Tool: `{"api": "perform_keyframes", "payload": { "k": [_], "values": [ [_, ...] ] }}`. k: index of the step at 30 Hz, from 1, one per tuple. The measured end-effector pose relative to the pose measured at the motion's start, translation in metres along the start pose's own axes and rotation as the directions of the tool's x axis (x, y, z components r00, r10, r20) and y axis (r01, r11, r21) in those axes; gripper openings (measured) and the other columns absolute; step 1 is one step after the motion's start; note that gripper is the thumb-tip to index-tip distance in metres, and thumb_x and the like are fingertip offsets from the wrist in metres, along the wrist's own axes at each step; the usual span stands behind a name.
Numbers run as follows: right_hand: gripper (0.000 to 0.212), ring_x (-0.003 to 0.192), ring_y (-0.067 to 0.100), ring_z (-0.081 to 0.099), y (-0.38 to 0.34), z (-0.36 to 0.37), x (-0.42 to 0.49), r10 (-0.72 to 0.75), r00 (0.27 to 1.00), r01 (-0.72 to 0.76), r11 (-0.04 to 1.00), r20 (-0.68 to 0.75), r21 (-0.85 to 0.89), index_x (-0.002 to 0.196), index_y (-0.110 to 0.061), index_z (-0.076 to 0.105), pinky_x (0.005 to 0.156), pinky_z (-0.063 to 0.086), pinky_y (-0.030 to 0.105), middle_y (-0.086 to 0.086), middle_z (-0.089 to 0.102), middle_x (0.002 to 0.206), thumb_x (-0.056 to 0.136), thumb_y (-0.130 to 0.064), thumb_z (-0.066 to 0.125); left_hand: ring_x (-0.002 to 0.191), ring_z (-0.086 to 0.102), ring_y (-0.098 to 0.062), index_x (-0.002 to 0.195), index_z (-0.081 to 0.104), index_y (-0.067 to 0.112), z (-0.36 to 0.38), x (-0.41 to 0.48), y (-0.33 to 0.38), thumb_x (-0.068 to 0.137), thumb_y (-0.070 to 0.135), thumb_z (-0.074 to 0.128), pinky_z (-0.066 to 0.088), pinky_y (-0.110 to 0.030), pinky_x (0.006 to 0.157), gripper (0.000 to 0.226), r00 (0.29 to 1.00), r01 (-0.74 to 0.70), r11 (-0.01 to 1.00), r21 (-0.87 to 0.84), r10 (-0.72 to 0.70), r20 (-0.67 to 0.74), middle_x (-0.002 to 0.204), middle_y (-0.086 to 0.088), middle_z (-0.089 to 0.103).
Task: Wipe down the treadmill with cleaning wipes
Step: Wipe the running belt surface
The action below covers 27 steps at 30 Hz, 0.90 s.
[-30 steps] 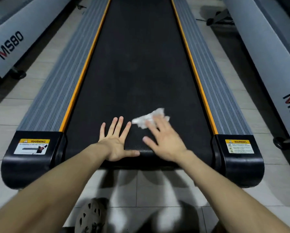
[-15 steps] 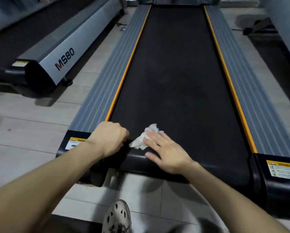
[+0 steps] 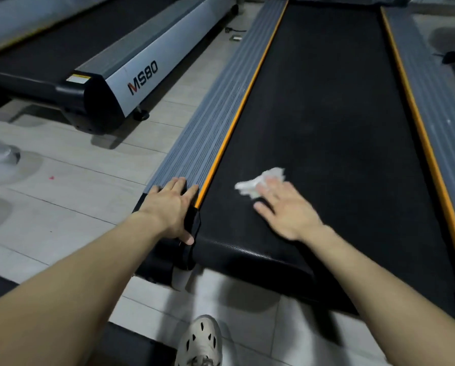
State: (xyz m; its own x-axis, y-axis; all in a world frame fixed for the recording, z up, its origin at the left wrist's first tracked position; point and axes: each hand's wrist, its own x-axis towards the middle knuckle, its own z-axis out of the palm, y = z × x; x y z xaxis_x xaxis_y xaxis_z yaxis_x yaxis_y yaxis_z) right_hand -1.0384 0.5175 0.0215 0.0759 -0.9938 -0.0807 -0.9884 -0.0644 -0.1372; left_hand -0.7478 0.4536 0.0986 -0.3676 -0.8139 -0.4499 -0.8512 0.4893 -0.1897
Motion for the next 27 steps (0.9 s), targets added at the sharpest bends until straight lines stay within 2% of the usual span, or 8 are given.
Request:
{"api": "perform_keyframes", "payload": {
  "k": [3, 6, 9, 14, 19, 21, 24, 27],
  "values": [
    [0.094, 0.165, 0.025, -0.005, 0.029, -0.005, 0.039, 0.408, 0.913, -0.408, 0.912, 0.016, 0.042, 0.171, -0.017, 0.013, 0.134, 0.001, 0.046, 0.005, -0.002, 0.179, 0.098, -0.075, 0.001, 0.167, -0.01, -0.022, 0.172, -0.008, 0.026, 0.001, 0.004, -0.006, 0.06, 0.082, 0.086, 0.008, -0.053, 0.135, 0.157, 1.0, 0.005, 1.0, -0.022, -0.005, -0.005, 0.181, -0.004, -0.009],
    [0.088, 0.165, 0.018, -0.001, -0.039, 0.007, 0.022, -0.088, 0.996, 0.086, 0.992, 0.021, 0.09, 0.17, -0.025, 0.019, 0.134, 0.004, 0.041, -0.002, 0.007, 0.179, 0.1, -0.078, 0.014, 0.167, -0.007, -0.019, 0.171, -0.013, 0.023, 0.002, 0.009, -0.008, 0.058, 0.081, 0.088, 0.008, -0.05, 0.135, 0.162, 0.999, 0.01, 0.998, -0.068, -0.008, 0.034, 0.18, -0.004, -0.013],
    [0.072, 0.164, 0.011, 0.008, -0.057, 0.006, 0.015, -0.488, 0.868, 0.484, 0.873, 0.091, 0.068, 0.168, -0.032, 0.025, 0.134, 0.004, 0.036, -0.008, 0.015, 0.177, 0.107, -0.069, 0.024, 0.167, -0.007, -0.018, 0.171, -0.014, 0.022, 0.002, 0.011, -0.006, 0.059, 0.077, 0.09, 0.009, -0.049, 0.135, 0.162, 0.999, 0.006, 0.996, -0.085, -0.003, 0.038, 0.18, -0.005, -0.015],
    [0.081, 0.165, 0.02, -0.003, -0.016, -0.003, 0.09, 0.187, 0.982, -0.188, 0.98, 0.027, 0.063, 0.171, -0.02, 0.013, 0.134, 0.001, 0.043, -0.001, -0.002, 0.179, 0.106, -0.068, 0.012, 0.167, -0.009, -0.021, 0.17, -0.017, 0.021, 0.004, 0.01, -0.007, 0.059, 0.076, 0.09, 0.012, -0.049, 0.135, 0.163, 0.999, 0.005, 0.993, -0.122, -0.001, 0.033, 0.179, -0.006, -0.018],
    [0.073, 0.163, 0.019, 0.015, -0.067, 0.007, 0.045, -0.427, 0.902, 0.421, 0.902, 0.064, 0.093, 0.165, -0.021, 0.034, 0.133, 0.015, 0.043, -0.002, 0.026, 0.175, 0.107, -0.064, 0.027, 0.166, -0.011, -0.021, 0.171, -0.015, 0.021, 0.003, 0.011, -0.007, 0.06, 0.068, 0.095, 0.012, -0.043, 0.136, 0.163, 0.999, -0.003, 0.982, -0.189, 0.01, 0.037, 0.178, -0.006, -0.021],
    [0.067, 0.155, 0.025, 0.031, -0.036, -0.003, 0.065, -0.311, 0.95, 0.311, 0.949, -0.009, 0.061, 0.158, -0.029, 0.042, 0.13, 0.022, 0.043, -0.002, 0.038, 0.169, 0.104, -0.062, 0.022, 0.166, -0.011, -0.019, 0.171, -0.014, 0.022, 0.004, 0.01, -0.01, 0.06, 0.066, 0.095, 0.012, -0.043, 0.136, 0.162, 0.999, -0.009, 0.977, -0.214, 0.017, 0.033, 0.178, -0.004, -0.02],
    [0.075, 0.16, 0.032, 0.021, -0.005, -0.004, 0.086, 0.199, 0.98, -0.196, 0.976, -0.018, 0.095, 0.165, -0.024, 0.028, 0.131, 0.017, 0.046, 0.004, 0.021, 0.176, 0.104, -0.065, 0.017, 0.166, -0.012, -0.018, 0.171, -0.013, 0.024, 0.005, 0.007, -0.011, 0.059, 0.064, 0.097, 0.012, -0.042, 0.136, 0.162, 0.999, -0.009, 0.97, -0.241, 0.016, 0.027, 0.178, -0.002, -0.02],
    [0.074, 0.163, 0.022, 0.016, -0.048, 0.007, 0.054, -0.182, 0.983, 0.182, 0.978, -0.011, 0.106, 0.166, -0.027, 0.027, 0.133, 0.018, 0.043, -0.003, 0.02, 0.177, 0.104, -0.067, 0.03, 0.166, -0.013, -0.019, 0.171, -0.014, 0.023, 0.004, 0.01, -0.009, 0.058, 0.064, 0.097, 0.011, -0.043, 0.136, 0.163, 0.999, -0.003, 0.973, -0.229, 0.011, 0.037, 0.178, -0.003, -0.02]
  ]
}}
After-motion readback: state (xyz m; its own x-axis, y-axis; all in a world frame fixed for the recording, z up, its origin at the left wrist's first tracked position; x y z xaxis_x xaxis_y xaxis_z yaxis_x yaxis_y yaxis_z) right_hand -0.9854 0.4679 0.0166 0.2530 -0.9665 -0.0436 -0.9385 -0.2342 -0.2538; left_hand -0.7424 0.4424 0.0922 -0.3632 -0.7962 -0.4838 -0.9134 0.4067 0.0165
